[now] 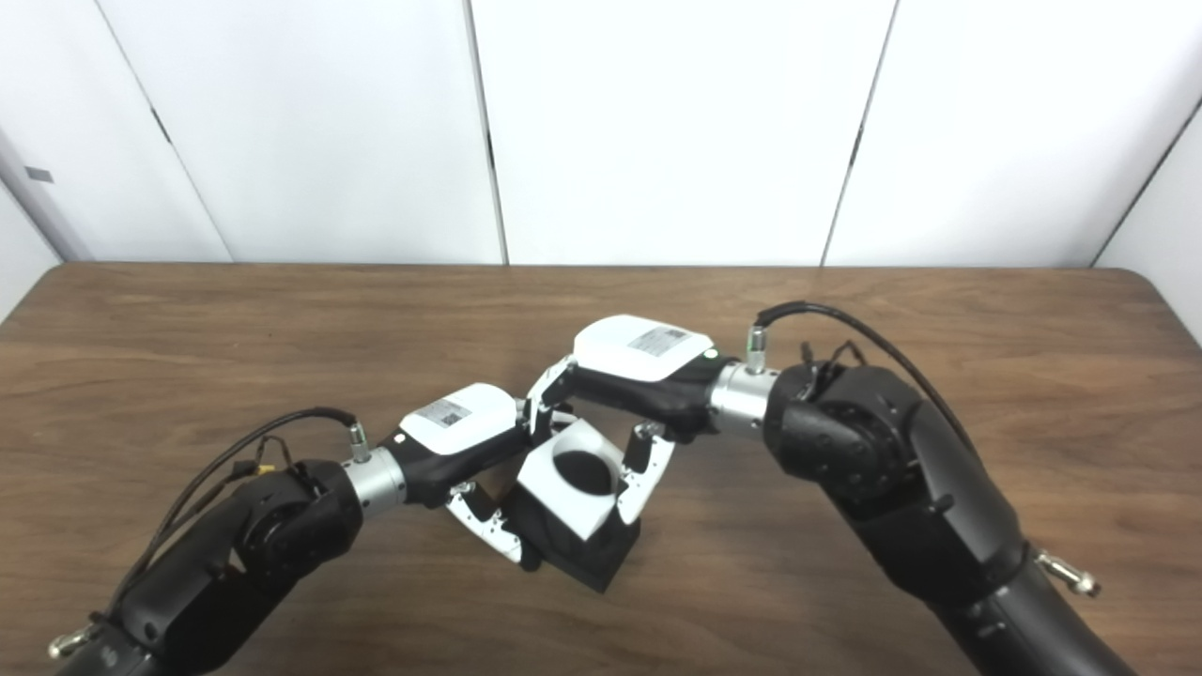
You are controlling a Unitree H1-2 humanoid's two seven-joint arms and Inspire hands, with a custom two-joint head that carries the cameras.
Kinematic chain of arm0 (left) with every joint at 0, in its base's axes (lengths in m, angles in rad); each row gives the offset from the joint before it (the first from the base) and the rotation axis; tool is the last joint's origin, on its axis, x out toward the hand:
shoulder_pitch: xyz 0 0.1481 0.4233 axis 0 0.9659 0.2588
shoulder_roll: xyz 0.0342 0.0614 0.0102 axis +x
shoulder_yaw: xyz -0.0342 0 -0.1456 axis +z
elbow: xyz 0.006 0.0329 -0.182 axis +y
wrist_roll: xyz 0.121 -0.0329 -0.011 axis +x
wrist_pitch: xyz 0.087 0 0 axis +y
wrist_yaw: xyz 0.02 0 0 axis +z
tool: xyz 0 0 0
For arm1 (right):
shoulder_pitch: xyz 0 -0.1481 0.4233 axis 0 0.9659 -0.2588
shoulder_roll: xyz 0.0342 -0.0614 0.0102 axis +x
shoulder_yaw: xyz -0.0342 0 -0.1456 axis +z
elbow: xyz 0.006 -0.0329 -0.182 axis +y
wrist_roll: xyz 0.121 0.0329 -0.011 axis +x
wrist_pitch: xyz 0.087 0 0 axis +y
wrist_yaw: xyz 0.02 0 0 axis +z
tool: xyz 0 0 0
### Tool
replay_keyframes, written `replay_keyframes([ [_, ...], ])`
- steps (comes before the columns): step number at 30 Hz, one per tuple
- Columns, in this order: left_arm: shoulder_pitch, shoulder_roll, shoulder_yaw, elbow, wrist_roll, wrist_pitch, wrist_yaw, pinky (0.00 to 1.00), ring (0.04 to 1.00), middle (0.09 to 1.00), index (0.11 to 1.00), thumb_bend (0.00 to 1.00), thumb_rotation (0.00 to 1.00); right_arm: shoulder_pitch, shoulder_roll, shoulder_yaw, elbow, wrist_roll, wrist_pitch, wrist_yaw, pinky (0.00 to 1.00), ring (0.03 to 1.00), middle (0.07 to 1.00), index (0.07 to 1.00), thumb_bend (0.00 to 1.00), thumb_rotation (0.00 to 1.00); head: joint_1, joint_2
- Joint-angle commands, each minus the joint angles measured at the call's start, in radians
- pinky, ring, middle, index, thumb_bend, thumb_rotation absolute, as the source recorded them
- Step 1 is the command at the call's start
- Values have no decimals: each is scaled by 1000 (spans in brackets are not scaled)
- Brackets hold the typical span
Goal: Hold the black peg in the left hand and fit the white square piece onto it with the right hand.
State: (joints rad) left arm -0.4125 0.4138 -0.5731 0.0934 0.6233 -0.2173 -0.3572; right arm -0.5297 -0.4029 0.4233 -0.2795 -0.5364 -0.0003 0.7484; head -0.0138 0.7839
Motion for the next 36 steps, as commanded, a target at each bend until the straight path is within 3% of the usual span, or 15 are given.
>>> replay_keyframes([
  [1, 25, -3, -50, 28, 68, 31, -76, 866, 942, 892, 490, 523, 73, -33, 9, -6, 1, -2, -29, -35, 744, 823, 786, 479, 523, 135, -1, 2],
  [18, 18, -6, -57, 19, 86, 40, -79, 849, 940, 901, 492, 523, 75, -28, 54, 65, 32, -37, -40, -10, 776, 830, 781, 480, 522, 139, 4, 8],
  [22, 19, -4, -56, 15, 80, 45, -83, 850, 942, 895, 492, 523, 75, -25, 34, 82, 24, -74, 9, 37, 804, 845, 810, 491, 522, 157, 4, 8],
  [24, 21, -4, -51, 20, 69, 39, -75, 853, 940, 897, 491, 523, 74, -27, 18, 90, 25, -86, 22, 50, 802, 856, 828, 621, 843, 286, 3, 8],
  [25, 21, -4, -50, 22, 66, 36, -72, 850, 936, 895, 491, 523, 73, -27, 12, 93, 27, -91, 24, 52, 798, 858, 836, 655, 893, 308, 3, 8],
  [28, 23, -2, -48, 23, 60, 33, -69, 848, 933, 890, 490, 524, 72, -25, -2, 95, 29, -94, 36, 54, 794, 866, 855, 711, 955, 335, 0, 10],
  [36, 22, -2, -46, 27, 62, 24, -64, 845, 936, 881, 489, 523, 72, -16, -28, 76, 24, -84, 61, 50, 806, 875, 868, 757, 986, 328, -1, 16],
])
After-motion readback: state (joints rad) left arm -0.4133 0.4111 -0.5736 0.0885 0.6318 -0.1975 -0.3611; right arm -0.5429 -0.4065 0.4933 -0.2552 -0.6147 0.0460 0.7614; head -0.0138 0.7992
